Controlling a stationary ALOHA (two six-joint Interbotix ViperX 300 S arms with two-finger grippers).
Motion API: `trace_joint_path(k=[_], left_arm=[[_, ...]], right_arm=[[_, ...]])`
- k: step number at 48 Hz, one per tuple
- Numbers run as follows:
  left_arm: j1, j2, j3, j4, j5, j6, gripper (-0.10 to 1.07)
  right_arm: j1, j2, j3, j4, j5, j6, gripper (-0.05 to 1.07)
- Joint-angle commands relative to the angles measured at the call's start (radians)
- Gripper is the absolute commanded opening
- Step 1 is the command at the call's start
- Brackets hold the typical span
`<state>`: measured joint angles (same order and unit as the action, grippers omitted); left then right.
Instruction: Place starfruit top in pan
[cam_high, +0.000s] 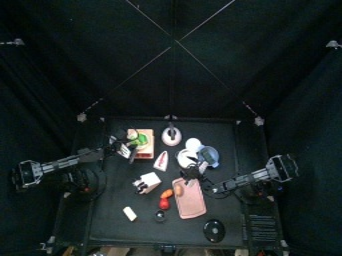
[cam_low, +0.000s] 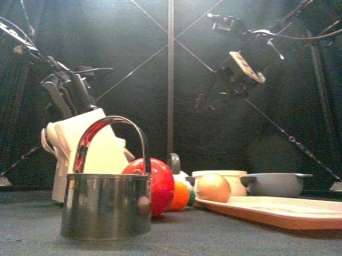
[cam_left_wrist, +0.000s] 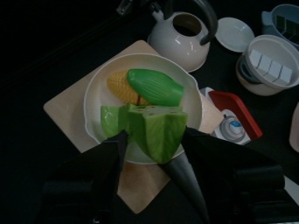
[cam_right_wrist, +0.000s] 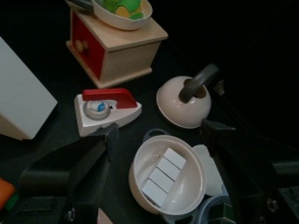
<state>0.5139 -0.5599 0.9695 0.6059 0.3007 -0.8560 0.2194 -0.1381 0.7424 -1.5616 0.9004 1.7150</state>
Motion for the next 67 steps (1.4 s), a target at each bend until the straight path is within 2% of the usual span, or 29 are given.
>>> trace_joint_path(k=[1,9,28,37,52,59,67], left_arm=[[0.006,0.006,-0.04,0.015,-0.006,-0.002,0.87],[0.012,0.018,-0.061,0.066,0.011,-0.002,0.87],[0.006,0.058,-0.054,0.08,0.041,0.002,0.87],[0.003,0.021,-0.051,0.08,0.041,0.002,0.87],[0.006,-0.097,-0.025,0.077,0.034,-0.002,0.87],[0.003,-0.104,-0.015,0.071,0.025,-0.005,0.87],[0.005,-0.106,-0.009,0.06,-0.046,-0.005,0.87]], right_arm=[[-0.005,-0.018,-0.011,-0.006,0.002,0.003,1.04],[-0.005,-0.017,-0.011,-0.006,-0.003,0.003,1.04],[-0.006,-0.014,-0.008,-0.005,-0.015,0.003,1.04],[-0.006,-0.012,-0.008,-0.005,-0.029,0.003,1.04],[-0.008,-0.012,-0.009,-0.003,-0.034,0.003,1.04],[-0.008,-0.011,-0.009,-0.002,-0.032,0.003,1.04],[-0.009,-0.011,-0.009,-0.002,-0.032,0.003,1.04]])
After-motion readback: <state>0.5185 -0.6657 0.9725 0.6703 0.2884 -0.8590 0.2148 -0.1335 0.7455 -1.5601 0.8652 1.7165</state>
